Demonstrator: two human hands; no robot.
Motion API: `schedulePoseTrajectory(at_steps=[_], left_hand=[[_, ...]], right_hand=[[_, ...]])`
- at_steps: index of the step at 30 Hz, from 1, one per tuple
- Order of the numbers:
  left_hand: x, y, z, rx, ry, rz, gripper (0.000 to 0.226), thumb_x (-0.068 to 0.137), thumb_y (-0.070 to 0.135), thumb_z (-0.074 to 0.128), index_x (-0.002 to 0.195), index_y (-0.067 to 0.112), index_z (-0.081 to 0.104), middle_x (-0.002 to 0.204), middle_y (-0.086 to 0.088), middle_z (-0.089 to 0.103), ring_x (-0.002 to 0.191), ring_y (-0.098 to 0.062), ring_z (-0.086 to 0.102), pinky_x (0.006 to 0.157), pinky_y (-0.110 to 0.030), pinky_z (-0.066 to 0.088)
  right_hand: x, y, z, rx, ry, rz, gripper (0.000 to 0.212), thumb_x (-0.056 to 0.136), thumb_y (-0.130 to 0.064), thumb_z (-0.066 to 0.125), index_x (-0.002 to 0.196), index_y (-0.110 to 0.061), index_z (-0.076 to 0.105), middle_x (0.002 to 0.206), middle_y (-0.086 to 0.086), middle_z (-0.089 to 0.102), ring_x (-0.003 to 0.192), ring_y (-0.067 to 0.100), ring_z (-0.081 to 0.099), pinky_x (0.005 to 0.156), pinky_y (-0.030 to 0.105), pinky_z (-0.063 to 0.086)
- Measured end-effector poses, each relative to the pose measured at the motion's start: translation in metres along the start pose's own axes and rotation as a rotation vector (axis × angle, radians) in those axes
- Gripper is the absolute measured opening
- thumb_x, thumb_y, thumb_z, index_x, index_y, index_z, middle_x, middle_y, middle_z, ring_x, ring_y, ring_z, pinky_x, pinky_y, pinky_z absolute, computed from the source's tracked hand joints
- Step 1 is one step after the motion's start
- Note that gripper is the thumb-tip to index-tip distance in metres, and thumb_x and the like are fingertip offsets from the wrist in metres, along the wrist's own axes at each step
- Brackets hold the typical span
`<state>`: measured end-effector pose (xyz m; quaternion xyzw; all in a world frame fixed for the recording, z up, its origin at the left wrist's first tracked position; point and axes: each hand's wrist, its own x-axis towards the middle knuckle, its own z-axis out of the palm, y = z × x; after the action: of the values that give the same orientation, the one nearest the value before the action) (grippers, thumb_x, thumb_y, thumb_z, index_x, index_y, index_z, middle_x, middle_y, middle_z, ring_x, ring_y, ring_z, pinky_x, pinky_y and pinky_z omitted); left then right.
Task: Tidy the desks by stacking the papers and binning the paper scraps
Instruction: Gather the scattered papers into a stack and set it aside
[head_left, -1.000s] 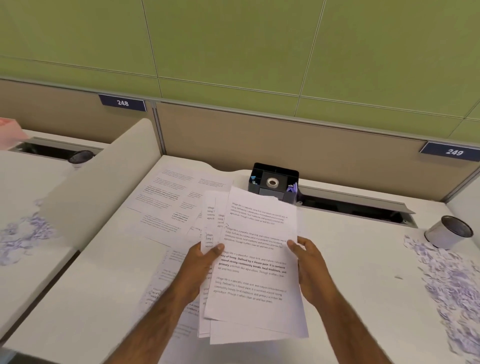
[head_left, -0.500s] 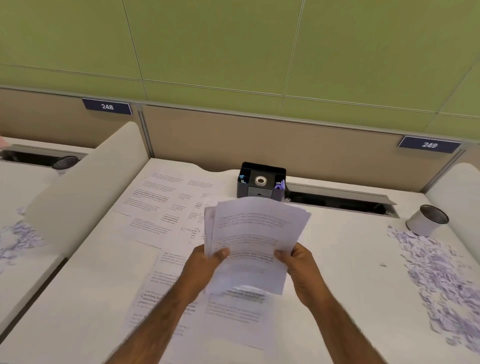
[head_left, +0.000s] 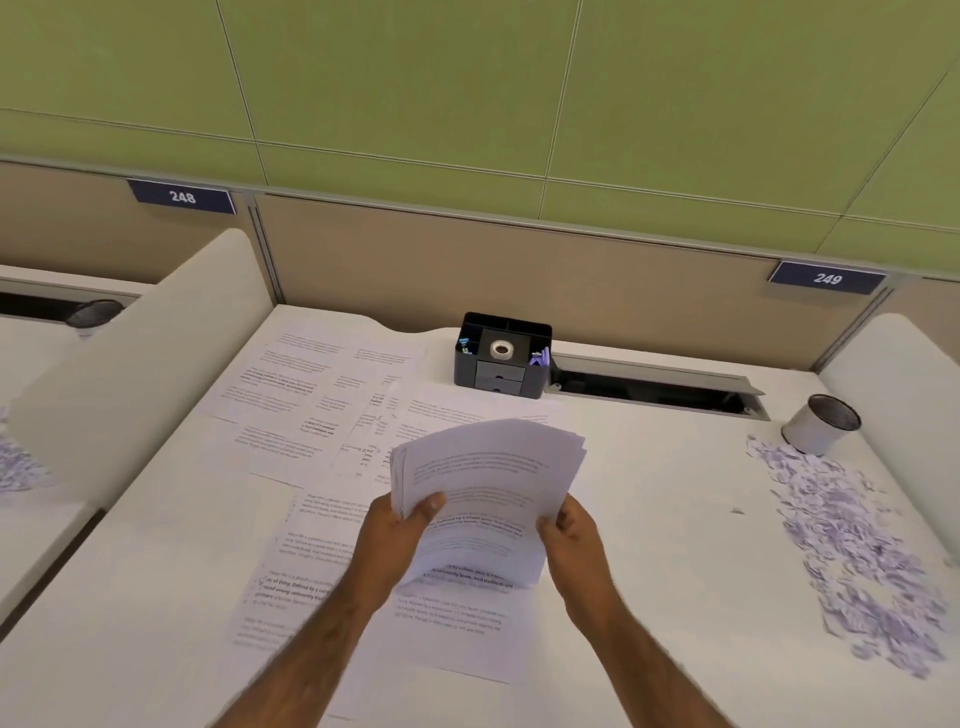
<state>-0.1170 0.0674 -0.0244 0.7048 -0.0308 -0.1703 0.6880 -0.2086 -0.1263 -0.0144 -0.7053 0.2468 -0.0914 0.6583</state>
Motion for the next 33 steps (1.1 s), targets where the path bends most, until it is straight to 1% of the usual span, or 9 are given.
schedulePoseTrajectory(at_steps=[5,10,14,17,19,21,23,26,33], left_hand=[[-0.006,-0.007,0.004,0.009,0.015,0.007,0.017,0.089,0.024,0.077,0.103,0.032,0.072,0.098,0.008,0.079,0.094,-0.012,0.074,0.078,-0.028,0.061],[-0.006,-0.014,-0.001,0.046,0.043,-0.003,0.015,0.096,0.018,0.069,0.103,0.032,0.070,0.096,0.013,0.076,0.096,-0.010,0.072,0.071,-0.016,0.056],[0.001,-0.008,-0.008,0.085,0.019,0.060,0.012,0.096,0.029,0.069,0.108,0.029,0.072,0.102,0.007,0.077,0.097,-0.012,0.072,0.080,-0.024,0.060],[0.012,-0.032,-0.040,0.330,0.175,0.101,0.023,0.094,0.031,0.072,0.116,0.022,0.072,0.106,0.011,0.076,0.093,-0.003,0.071,0.080,-0.019,0.057],[0.016,-0.059,-0.073,0.589,0.355,0.049,0.031,0.092,0.029,0.074,0.120,0.019,0.070,0.117,0.003,0.073,0.104,-0.012,0.068,0.091,-0.031,0.056],[0.015,-0.082,-0.104,0.878,0.445,-0.107,0.046,0.090,0.040,0.074,0.127,0.015,0.063,0.124,-0.008,0.066,0.114,-0.028,0.062,0.096,-0.041,0.052],[0.011,-0.092,-0.125,1.102,0.461,-0.338,0.064,0.087,0.057,0.069,0.131,0.013,0.054,0.128,-0.011,0.057,0.117,-0.030,0.056,0.095,-0.043,0.048],[0.007,-0.101,-0.141,1.180,0.494,-0.470,0.080,0.082,0.069,0.066,0.133,0.012,0.045,0.130,-0.012,0.051,0.119,-0.029,0.052,0.094,-0.043,0.046],[0.010,-0.108,-0.146,1.243,0.489,-0.436,0.086,0.086,0.064,0.066,0.142,0.006,0.039,0.132,-0.013,0.056,0.119,-0.028,0.057,0.097,-0.039,0.047]], right_hand=[[-0.003,0.005,-0.011,0.053,0.053,-0.028,0.050,0.091,0.011,0.052,0.114,-0.031,0.066,0.106,-0.010,0.076,0.098,0.008,0.071,0.079,0.026,0.056],[-0.004,0.027,-0.011,0.005,-0.030,0.032,0.034,0.097,-0.001,0.055,0.115,-0.027,0.069,0.110,-0.008,0.076,0.108,0.015,0.070,0.094,0.037,0.053],[0.004,0.026,-0.003,0.034,0.019,0.014,0.026,0.101,-0.008,0.055,0.109,-0.025,0.072,0.108,-0.006,0.077,0.103,0.019,0.071,0.093,0.045,0.055],[0.014,0.025,0.000,0.041,0.013,0.020,0.025,0.101,-0.007,0.055,0.111,-0.020,0.073,0.109,0.001,0.077,0.101,0.027,0.072,0.091,0.050,0.057],[0.019,0.027,-0.003,0.022,0.016,0.034,0.023,0.100,-0.006,0.055,0.106,-0.018,0.074,0.106,0.007,0.077,0.099,0.036,0.072,0.092,0.058,0.056],[0.022,0.031,-0.008,0.035,0.020,0.064,0.021,0.099,-0.005,0.055,0.103,-0.015,0.073,0.103,0.012,0.076,0.098,0.042,0.070,0.092,0.062,0.055],[0.023,0.034,-0.012,0.066,0.021,0.092,0.022,0.099,-0.004,0.054,0.107,-0.012,0.073,0.106,0.015,0.076,0.103,0.045,0.069,0.094,0.063,0.053],[0.022,0.037,-0.016,0.091,0.025,0.124,0.022,0.099,-0.003,0.054,0.111,-0.008,0.072,0.108,0.017,0.076,0.106,0.047,0.067,0.096,0.065,0.051],[0.019,0.035,-0.016,0.115,0.021,0.158,0.023,0.100,-0.002,0.052,0.114,-0.005,0.070,0.109,0.019,0.075,0.097,0.041,0.071,0.095,0.057,0.054]])
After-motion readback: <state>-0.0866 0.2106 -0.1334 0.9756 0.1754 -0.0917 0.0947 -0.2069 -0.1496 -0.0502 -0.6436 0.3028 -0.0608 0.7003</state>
